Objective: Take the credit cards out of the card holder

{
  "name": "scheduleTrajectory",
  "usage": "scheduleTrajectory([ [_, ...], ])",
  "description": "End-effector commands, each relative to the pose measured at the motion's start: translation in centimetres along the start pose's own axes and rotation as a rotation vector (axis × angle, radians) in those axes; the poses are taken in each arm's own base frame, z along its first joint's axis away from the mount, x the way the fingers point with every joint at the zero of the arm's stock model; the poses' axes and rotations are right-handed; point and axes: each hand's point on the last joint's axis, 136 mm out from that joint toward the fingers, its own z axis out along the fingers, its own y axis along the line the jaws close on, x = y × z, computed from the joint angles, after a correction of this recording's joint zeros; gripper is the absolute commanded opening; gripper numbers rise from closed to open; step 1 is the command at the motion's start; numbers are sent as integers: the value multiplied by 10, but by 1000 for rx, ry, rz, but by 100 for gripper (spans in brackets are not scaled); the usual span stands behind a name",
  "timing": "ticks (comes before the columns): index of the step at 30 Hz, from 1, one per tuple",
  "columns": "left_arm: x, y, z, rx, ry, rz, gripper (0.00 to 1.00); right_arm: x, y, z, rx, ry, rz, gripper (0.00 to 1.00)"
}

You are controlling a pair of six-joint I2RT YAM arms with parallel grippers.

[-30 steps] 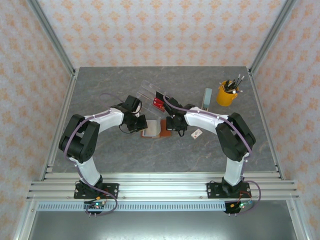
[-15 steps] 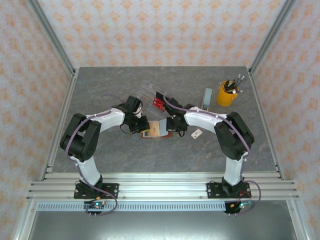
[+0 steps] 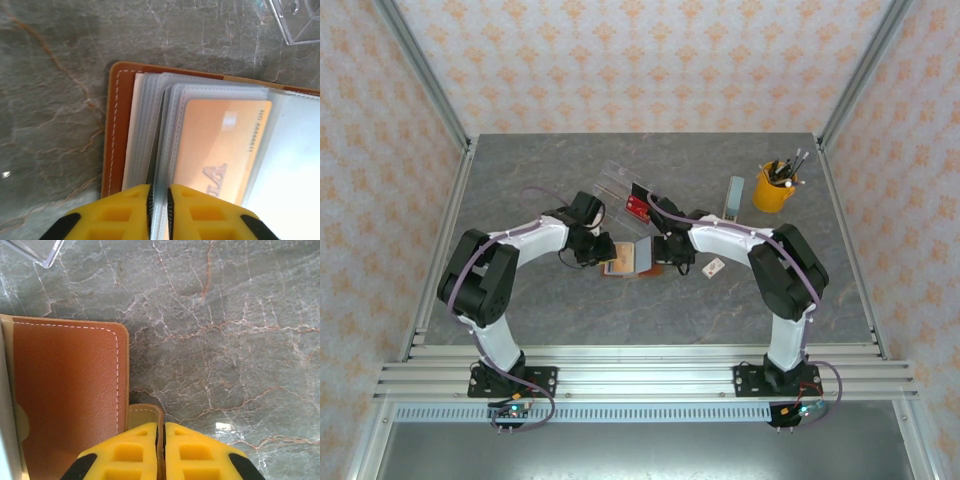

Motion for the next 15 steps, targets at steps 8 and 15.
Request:
scheduleTrajectory([
  [8, -12, -24, -31, 82, -114, 5, 24, -8, 7, -21, -32, -46, 9, 13],
  [15, -11, -19, -27, 60, -119, -5, 25, -21, 2, -62, -27, -142, 31, 32],
])
